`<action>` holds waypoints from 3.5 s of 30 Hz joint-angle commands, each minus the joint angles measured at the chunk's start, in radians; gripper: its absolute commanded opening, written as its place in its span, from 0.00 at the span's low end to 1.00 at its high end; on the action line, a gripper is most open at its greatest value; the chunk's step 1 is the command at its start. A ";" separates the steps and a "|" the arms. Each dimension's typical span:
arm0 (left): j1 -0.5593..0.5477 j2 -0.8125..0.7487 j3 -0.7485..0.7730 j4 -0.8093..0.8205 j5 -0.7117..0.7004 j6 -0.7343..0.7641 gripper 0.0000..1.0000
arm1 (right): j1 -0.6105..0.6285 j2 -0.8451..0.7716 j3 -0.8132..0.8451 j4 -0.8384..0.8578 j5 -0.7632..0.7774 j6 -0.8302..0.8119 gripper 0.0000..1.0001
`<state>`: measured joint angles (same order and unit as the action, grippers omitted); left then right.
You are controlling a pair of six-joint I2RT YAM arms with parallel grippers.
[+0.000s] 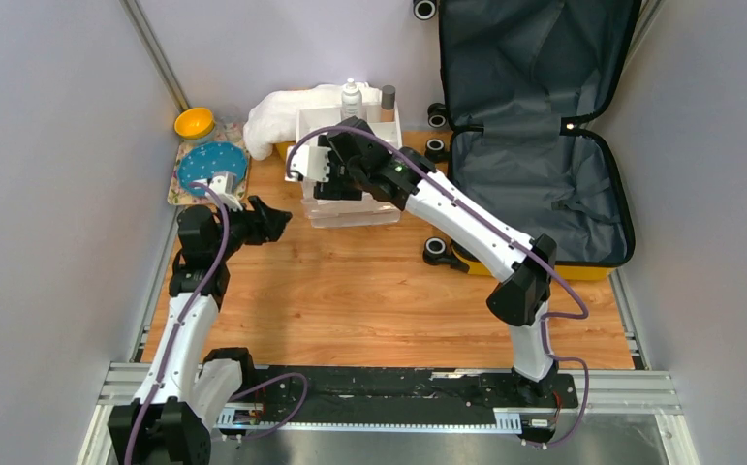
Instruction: Open, take out, and arrange the luggage
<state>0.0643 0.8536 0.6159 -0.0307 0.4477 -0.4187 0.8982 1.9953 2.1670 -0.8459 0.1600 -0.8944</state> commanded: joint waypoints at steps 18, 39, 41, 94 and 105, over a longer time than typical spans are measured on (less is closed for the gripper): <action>-0.250 0.179 -0.120 0.397 -0.055 0.075 0.19 | -0.570 -0.355 -0.446 -0.049 -0.841 0.879 0.29; -0.288 0.441 0.013 0.591 -0.132 -0.035 0.17 | -0.558 -0.057 -0.472 0.303 -0.829 1.158 0.09; -0.291 0.453 0.019 0.600 -0.135 -0.034 0.18 | -0.559 -0.043 -0.437 0.304 -0.817 1.172 0.08; -0.472 0.720 0.828 -0.186 -0.521 0.179 0.56 | -0.768 -0.500 -0.685 0.261 -0.631 1.020 0.27; -0.529 0.718 0.797 -0.198 -0.575 0.195 0.49 | -0.789 -0.506 -0.730 0.268 -0.639 1.028 0.27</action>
<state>-0.4534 1.5631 1.3666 -0.2119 -0.0875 -0.2192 0.1158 1.5333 1.4403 -0.5934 -0.4801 0.1482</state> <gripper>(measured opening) 0.507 0.269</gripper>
